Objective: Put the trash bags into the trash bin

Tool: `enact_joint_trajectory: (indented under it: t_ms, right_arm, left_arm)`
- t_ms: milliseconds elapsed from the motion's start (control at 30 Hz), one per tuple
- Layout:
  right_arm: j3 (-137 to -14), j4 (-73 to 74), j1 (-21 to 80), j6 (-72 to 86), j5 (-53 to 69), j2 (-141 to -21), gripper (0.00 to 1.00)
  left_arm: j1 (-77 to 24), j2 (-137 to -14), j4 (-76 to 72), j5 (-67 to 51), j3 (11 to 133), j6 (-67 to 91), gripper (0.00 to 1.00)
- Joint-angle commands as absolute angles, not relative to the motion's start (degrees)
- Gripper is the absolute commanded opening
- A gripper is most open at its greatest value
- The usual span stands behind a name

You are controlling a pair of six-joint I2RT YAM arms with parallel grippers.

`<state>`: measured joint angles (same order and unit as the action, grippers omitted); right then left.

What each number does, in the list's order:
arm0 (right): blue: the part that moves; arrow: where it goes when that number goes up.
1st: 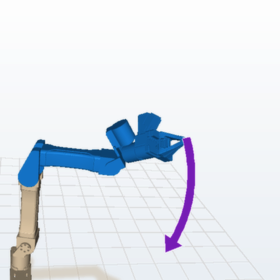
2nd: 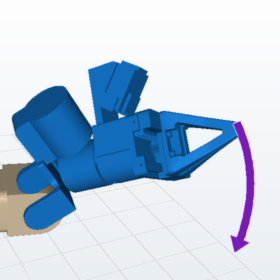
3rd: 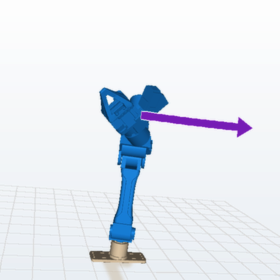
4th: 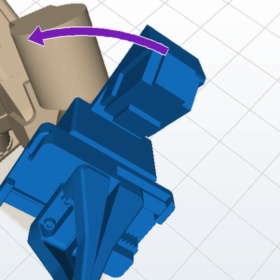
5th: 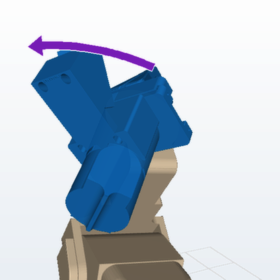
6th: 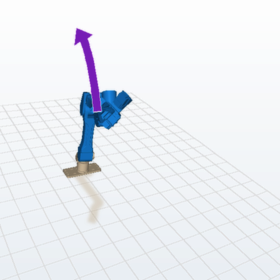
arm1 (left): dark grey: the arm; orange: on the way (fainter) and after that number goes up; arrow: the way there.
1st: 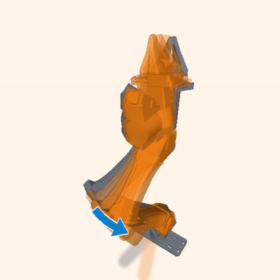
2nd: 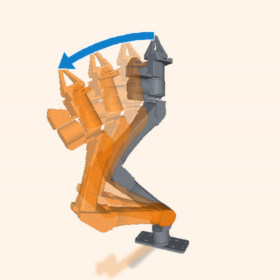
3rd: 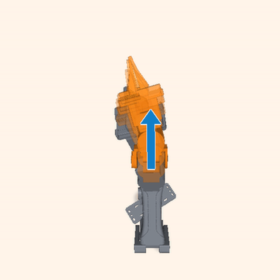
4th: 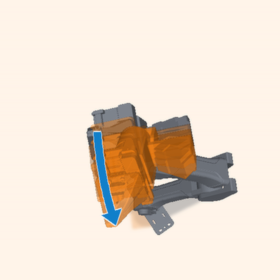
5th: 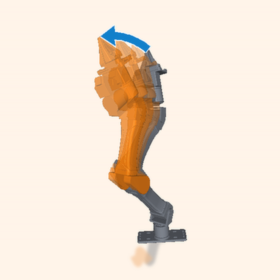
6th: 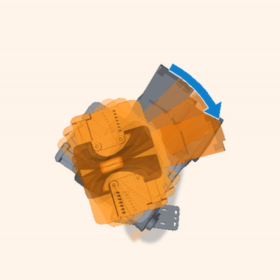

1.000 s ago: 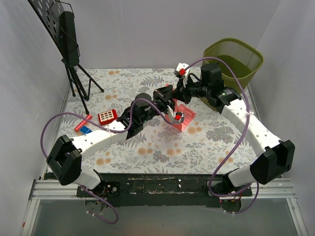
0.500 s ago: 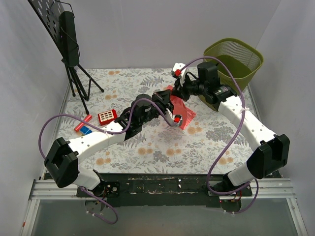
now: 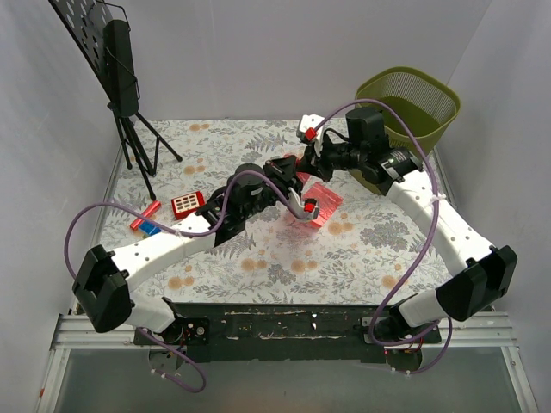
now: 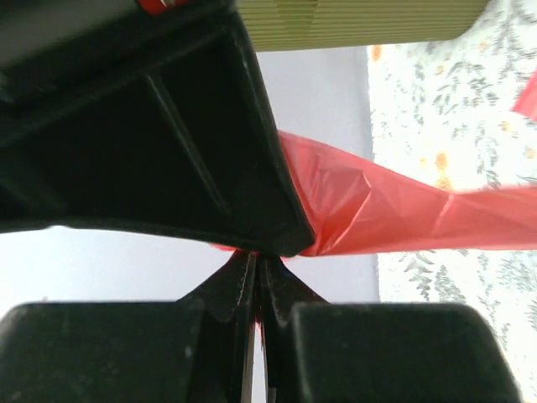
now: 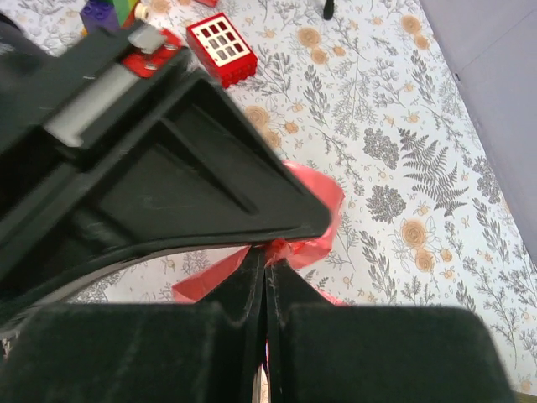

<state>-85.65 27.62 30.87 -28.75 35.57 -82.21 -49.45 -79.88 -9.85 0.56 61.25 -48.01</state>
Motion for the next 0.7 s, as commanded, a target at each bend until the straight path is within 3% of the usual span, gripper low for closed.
enact_joint_trajectory:
  t_ms: [0, 233, 433, 667]
  right_arm:
    - [-87.72, 19.69, 32.26, -31.63, 28.24, -85.42, 0.01]
    - [-81.04, 23.02, 33.22, -35.51, 29.00, -83.77, 0.01]
    - [-85.33, 26.98, 35.59, -37.80, 45.41, -76.30, 0.01]
    - [-80.97, 22.24, 35.42, -41.38, 31.05, -78.04, 0.01]
  left_arm:
    - [-50.80, -74.10, 2.80, -12.03, 60.91, -45.09, 0.00]
    - [-50.89, -75.49, 1.06, -8.01, 63.62, -47.37, 0.00]
    - [-50.71, -80.94, 6.93, -2.29, 65.04, -45.88, 0.00]
    - [-50.89, -75.33, 8.35, -10.36, 61.79, -45.44, 0.00]
